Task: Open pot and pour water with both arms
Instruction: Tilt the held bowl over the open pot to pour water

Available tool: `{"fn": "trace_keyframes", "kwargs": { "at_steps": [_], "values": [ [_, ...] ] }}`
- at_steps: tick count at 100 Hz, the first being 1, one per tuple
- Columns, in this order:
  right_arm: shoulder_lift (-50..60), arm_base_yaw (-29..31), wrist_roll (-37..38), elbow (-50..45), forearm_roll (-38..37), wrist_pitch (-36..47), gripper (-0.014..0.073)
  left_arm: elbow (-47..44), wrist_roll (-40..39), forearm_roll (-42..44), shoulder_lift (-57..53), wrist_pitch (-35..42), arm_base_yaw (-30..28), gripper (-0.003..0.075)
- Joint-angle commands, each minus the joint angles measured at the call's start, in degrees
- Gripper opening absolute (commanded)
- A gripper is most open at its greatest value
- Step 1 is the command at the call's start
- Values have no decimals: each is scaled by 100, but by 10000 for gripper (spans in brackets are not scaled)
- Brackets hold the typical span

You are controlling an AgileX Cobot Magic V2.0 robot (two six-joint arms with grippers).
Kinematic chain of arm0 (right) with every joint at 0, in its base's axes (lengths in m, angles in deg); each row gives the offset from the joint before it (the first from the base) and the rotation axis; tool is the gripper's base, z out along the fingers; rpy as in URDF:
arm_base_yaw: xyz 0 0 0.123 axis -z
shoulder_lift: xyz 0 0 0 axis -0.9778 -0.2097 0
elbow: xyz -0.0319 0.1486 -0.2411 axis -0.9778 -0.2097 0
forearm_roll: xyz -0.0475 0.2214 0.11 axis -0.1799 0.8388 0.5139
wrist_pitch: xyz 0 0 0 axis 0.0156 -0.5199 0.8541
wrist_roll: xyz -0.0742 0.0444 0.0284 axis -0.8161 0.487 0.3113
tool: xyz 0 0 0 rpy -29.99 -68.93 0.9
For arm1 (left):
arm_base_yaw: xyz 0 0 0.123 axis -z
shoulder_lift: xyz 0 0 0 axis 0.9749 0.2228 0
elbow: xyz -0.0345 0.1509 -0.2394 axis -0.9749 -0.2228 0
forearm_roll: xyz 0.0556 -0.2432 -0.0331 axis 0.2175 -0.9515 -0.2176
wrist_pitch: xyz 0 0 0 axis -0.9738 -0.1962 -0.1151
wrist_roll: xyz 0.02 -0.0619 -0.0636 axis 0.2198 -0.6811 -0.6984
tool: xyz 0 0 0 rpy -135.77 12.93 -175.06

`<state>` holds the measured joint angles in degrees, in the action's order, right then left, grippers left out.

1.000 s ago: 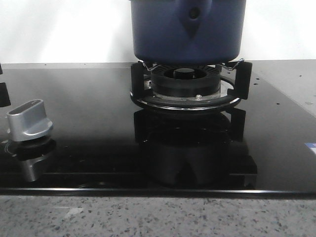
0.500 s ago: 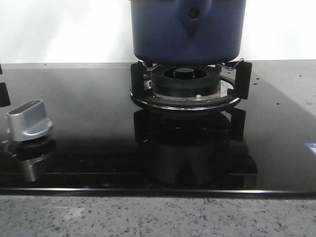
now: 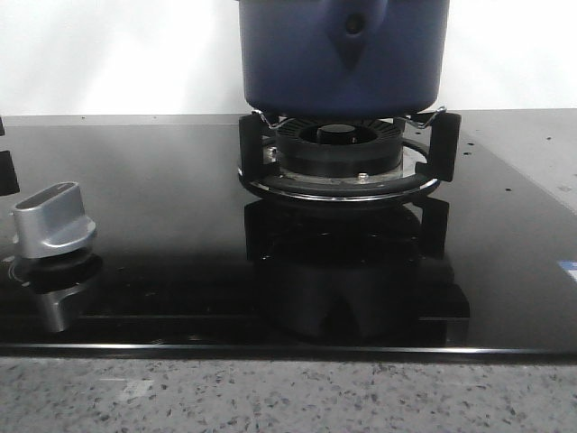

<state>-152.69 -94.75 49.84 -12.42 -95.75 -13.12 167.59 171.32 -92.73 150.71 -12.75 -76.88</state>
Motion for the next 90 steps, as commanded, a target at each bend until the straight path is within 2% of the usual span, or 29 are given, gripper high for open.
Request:
{"fn": "trace_keyframes", "kwargs": {
  "at_steps": [1, 29, 61, 90],
  "values": [
    [270, 29, -3, 84, 32, 901, -47, 226, -50, -539, -281, 10, -11, 318],
    [260, 29, -3, -361, 67, 2085, -47, 226, -50, -539, -281, 10, -11, 318],
    [260, 29, -27, -376, 380, 2751, -47, 226, -50, -539, -281, 10, -11, 318],
    [260, 29, -213, -376, 442, 2840, -47, 226, -50, -539, -281, 10, -11, 318]
  ]
}}
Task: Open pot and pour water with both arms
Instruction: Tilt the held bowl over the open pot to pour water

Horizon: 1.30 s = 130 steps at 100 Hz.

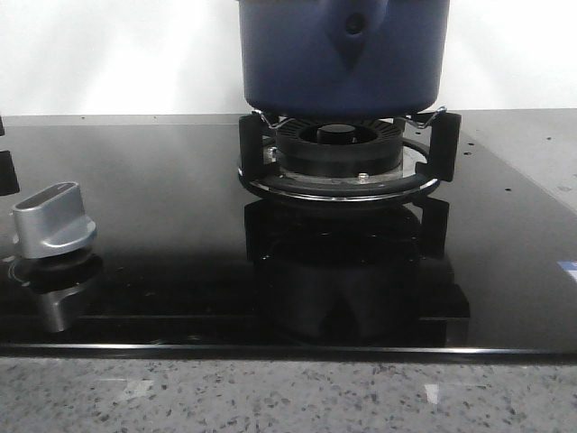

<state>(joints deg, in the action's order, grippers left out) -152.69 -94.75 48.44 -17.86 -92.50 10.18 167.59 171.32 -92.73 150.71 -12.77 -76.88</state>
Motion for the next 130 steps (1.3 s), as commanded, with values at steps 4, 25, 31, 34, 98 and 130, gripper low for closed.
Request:
{"fn": "trace_keyframes", "kwargs": {
  "at_steps": [4, 25, 31, 34, 98, 130],
  "values": [
    [260, 29, -73, 168, 117, 510, -47, 226, -50, -539, -281, 11, -11, 318],
    [260, 29, -73, 168, 117, 531, -47, 226, -50, -539, -281, 11, -11, 318],
    [260, 29, -73, 168, 117, 536, -47, 226, -50, -539, -281, 11, -11, 318],
    [260, 29, -73, 168, 117, 536, -47, 226, -50, -539, -281, 11, -11, 318],
    [783, 29, -73, 838, 477, -2598, -47, 226, -50, -689, -281, -283, 205, 318],
    [1057, 1277, -23, 2682, 1119, -8860, -47, 226, -50, -722, -281, -288, 868, 318]
  ]
}}
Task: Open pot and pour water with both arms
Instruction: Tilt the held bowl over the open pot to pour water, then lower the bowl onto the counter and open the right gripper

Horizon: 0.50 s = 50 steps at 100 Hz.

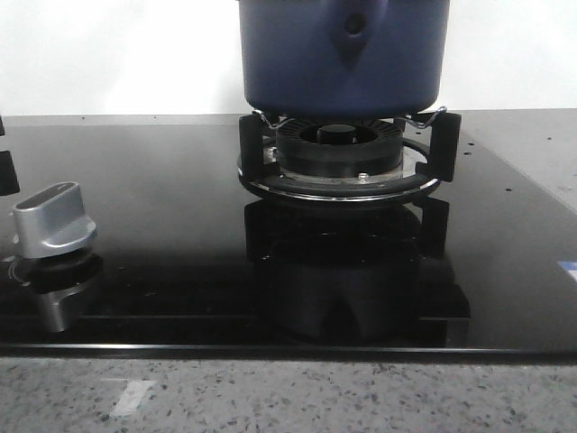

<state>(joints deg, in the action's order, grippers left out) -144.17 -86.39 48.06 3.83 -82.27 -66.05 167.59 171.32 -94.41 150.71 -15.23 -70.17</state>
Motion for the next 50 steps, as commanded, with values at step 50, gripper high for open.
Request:
{"fn": "trace_keyframes", "kwargs": {
  "at_steps": [50],
  "values": [
    [30, 2488, 120, -1198, 321, -2609, -47, 226, -50, -557, -281, -2, 658, 318]
  ]
}}
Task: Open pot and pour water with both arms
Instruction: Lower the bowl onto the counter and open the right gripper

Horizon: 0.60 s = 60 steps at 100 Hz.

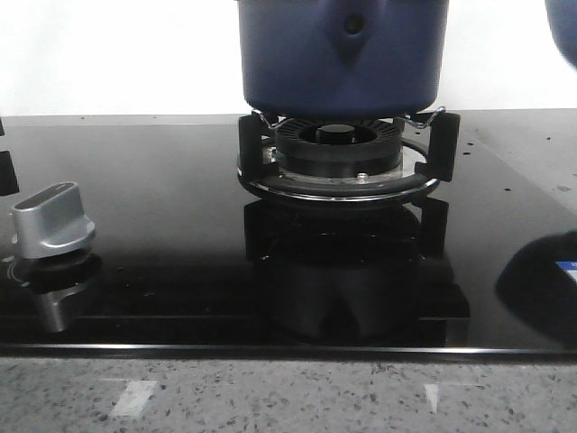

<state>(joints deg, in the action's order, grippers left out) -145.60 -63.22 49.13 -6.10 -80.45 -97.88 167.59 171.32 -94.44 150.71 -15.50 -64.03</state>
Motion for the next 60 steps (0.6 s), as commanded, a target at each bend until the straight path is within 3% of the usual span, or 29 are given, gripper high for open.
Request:
{"fn": "trace_keyframes", "kwargs": {
  "at_steps": [1, 31, 60],
  "values": [
    [173, 199, 13, -237, 171, 617, -47, 226, -50, -555, -281, 25, 44, 318],
    [173, 403, 13, -990, 318, 1294, -47, 226, -50, -555, -281, 25, 44, 318],
    [144, 403, 13, -1042, 318, 1434, -45, 226, -50, -555, -281, 25, 44, 318]
  ]
}}
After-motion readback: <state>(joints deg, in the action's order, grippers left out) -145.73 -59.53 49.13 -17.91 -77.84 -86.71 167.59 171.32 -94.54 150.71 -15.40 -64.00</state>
